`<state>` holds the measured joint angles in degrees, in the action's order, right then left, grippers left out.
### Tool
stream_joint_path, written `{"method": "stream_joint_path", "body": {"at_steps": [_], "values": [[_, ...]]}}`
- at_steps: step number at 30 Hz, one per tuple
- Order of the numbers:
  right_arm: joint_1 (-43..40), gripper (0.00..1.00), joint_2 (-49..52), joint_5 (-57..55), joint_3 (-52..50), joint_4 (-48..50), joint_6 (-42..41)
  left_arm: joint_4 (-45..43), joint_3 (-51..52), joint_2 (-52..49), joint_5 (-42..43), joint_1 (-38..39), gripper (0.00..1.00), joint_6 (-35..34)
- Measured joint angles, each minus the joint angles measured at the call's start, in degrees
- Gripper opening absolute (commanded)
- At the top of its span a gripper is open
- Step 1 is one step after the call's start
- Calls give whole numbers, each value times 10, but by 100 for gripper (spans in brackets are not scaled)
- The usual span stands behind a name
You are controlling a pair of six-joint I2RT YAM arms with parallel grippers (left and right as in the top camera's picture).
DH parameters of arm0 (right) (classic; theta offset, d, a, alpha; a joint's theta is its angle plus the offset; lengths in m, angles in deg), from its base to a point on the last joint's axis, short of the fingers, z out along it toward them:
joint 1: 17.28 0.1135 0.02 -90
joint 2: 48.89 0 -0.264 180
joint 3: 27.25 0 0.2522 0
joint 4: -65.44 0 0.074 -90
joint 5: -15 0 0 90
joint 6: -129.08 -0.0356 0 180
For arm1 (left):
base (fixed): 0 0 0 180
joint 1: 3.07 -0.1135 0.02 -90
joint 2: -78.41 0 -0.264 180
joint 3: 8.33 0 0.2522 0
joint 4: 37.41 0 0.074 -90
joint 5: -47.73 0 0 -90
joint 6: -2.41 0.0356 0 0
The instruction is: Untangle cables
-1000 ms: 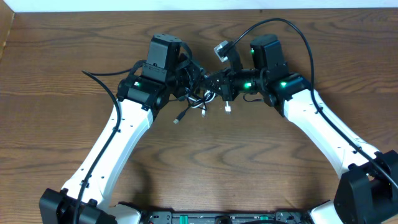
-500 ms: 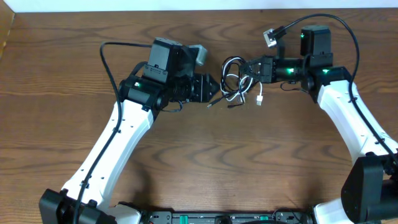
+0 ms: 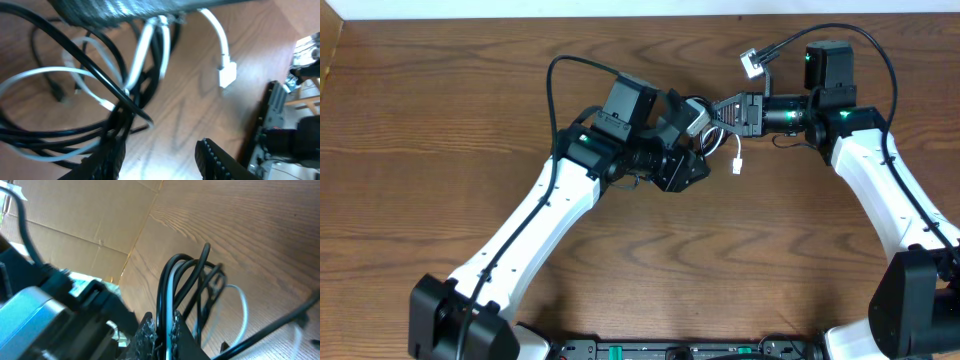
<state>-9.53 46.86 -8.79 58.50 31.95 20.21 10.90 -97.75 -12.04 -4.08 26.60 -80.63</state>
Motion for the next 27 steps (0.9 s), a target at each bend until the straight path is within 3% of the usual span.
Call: {"method": "stream_joint_path", "body": {"at_steps": [8, 12, 25, 27], "values": [[0, 5, 0, 4, 0, 5, 6, -44, 0, -37, -37, 0, 50, 8], [0, 5, 0, 5, 0, 5, 11, -50, 0, -37, -50, 0, 41, 9], [0, 4, 0, 7, 0, 5, 14, -58, 0, -52, -87, 19, 47, 10], [0, 4, 0, -2, 0, 3, 14, -64, 0, -65, -90, 19, 27, 10]]}}
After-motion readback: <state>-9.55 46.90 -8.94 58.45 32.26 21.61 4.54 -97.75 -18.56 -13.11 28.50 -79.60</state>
